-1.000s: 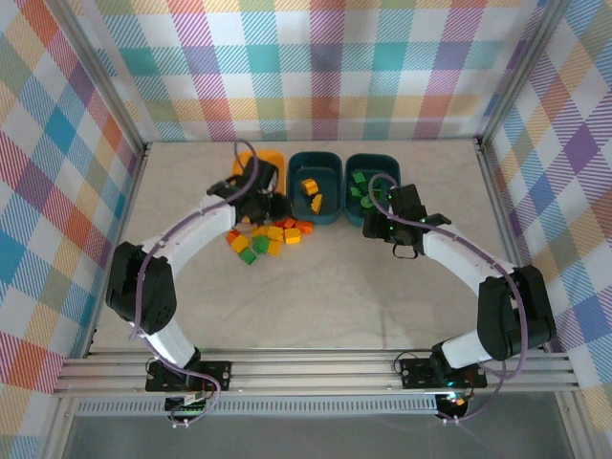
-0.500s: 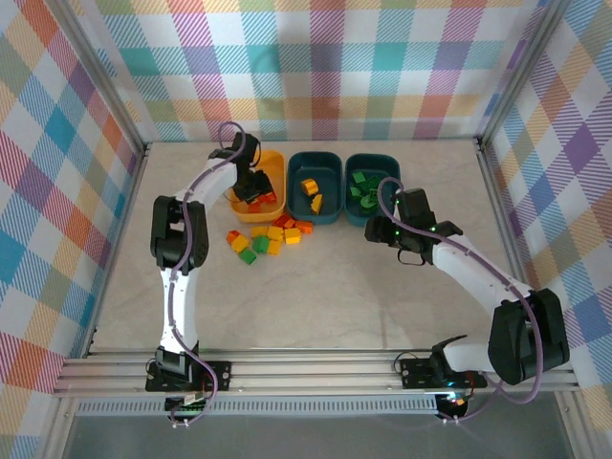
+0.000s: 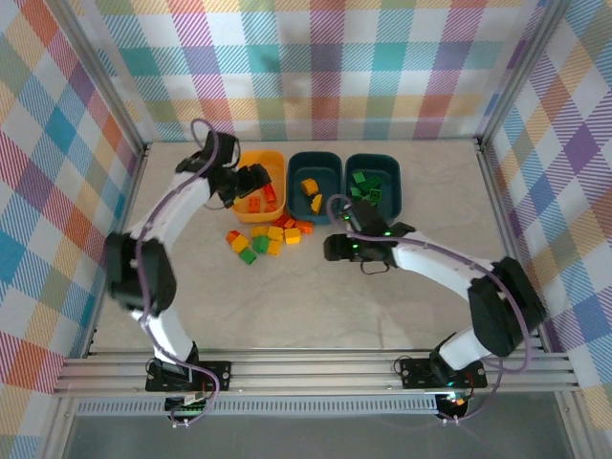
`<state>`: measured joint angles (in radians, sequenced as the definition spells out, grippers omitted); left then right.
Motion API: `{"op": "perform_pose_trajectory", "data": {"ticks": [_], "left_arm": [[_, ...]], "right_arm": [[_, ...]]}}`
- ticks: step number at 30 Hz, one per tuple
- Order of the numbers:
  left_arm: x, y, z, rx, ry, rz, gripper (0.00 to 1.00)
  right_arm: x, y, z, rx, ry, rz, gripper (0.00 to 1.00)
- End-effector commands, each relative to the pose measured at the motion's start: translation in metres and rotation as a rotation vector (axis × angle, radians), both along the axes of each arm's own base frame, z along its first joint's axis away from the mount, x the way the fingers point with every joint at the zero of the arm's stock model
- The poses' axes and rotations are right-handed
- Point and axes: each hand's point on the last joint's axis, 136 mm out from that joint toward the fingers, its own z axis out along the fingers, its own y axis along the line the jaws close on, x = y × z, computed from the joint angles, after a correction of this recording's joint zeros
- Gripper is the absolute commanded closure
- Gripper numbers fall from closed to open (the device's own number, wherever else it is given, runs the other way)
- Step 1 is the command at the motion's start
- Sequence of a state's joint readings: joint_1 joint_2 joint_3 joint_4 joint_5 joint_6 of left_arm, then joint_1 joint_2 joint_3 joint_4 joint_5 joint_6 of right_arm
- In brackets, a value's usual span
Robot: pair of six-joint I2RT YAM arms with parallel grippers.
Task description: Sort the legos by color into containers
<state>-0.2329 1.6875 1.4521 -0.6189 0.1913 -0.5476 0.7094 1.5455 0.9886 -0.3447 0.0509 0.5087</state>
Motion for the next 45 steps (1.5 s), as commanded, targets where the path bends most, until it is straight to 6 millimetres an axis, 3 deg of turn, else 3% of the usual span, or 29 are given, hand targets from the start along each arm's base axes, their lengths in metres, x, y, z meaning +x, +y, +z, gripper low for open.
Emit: {"op": "perform_pose_trajectory", "data": {"ticks": [1,5,8,13,21,36,40,45], "left_arm": [[-0.042,0.025,-0.033,0.027,0.048,0.114,0.15],[-0.107,0.063,-0.083,0.084,0.142,0.253,0.11],[-0.147,0.082,-0.111,0.089,0.198,0.336,0.07],[-0.180,0.092,-0.132,0.025,0.249,0.395,0.04],[-0.178,0.095,-0.126,-0.002,0.237,0.400,0.03],[-0.178,0.091,-0.117,-0.012,0.241,0.369,0.03],[-0.177,0.093,-0.114,0.001,0.234,0.364,0.03],[-0.175,0.092,-0.116,-0.003,0.234,0.362,0.03]], "right_arm": [[0.003,0.053,0.007,0.034,-0.050,0.037,0.27],[-0.003,0.112,0.000,-0.024,-0.079,0.175,0.28],[0.002,0.141,0.000,-0.069,-0.130,0.257,0.28],[0.019,0.172,-0.005,-0.137,-0.198,0.375,0.27],[0.035,0.193,-0.021,-0.195,-0.228,0.455,0.25],[0.067,0.201,-0.053,-0.261,-0.251,0.393,0.24],[0.067,0.201,-0.057,-0.264,-0.240,0.395,0.29],[0.062,0.196,-0.054,-0.254,-0.237,0.397,0.44]]}}
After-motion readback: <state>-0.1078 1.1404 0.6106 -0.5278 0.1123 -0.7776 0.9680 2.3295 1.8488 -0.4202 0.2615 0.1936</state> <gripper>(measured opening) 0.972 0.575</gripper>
